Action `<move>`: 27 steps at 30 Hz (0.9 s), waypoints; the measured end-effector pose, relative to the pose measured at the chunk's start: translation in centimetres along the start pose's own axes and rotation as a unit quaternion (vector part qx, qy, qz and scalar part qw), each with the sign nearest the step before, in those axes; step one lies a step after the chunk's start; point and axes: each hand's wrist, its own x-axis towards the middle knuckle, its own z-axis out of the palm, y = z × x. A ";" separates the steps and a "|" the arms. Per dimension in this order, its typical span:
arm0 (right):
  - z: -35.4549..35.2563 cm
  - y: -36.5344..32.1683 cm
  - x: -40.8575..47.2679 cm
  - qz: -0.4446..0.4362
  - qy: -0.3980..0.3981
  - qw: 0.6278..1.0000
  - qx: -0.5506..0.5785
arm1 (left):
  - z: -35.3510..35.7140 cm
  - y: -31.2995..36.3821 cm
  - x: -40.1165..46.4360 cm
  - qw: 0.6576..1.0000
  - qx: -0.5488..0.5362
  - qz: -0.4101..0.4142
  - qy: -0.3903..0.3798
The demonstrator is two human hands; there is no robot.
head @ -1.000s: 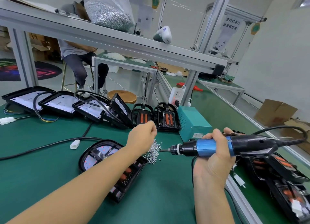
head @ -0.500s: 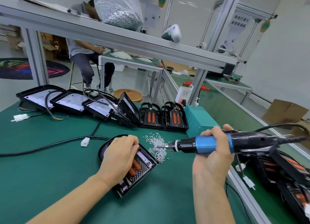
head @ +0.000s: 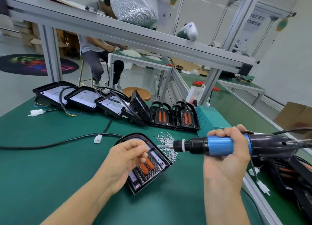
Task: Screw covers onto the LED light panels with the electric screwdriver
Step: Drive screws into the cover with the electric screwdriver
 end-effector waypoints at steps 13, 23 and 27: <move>1.4 -0.1 -1.6 0.022 -0.038 0.999 0.005 | 1.0 0.5 -1.6 0.998 -0.019 -0.037 -0.046; 1.5 0.1 -1.7 0.022 -0.045 0.999 -0.003 | 1.6 0.4 -1.9 0.997 -0.016 -0.053 -0.052; 1.3 0.0 -1.6 0.021 -0.046 0.999 -0.002 | 1.2 0.5 -1.6 0.997 -0.036 -0.063 -0.020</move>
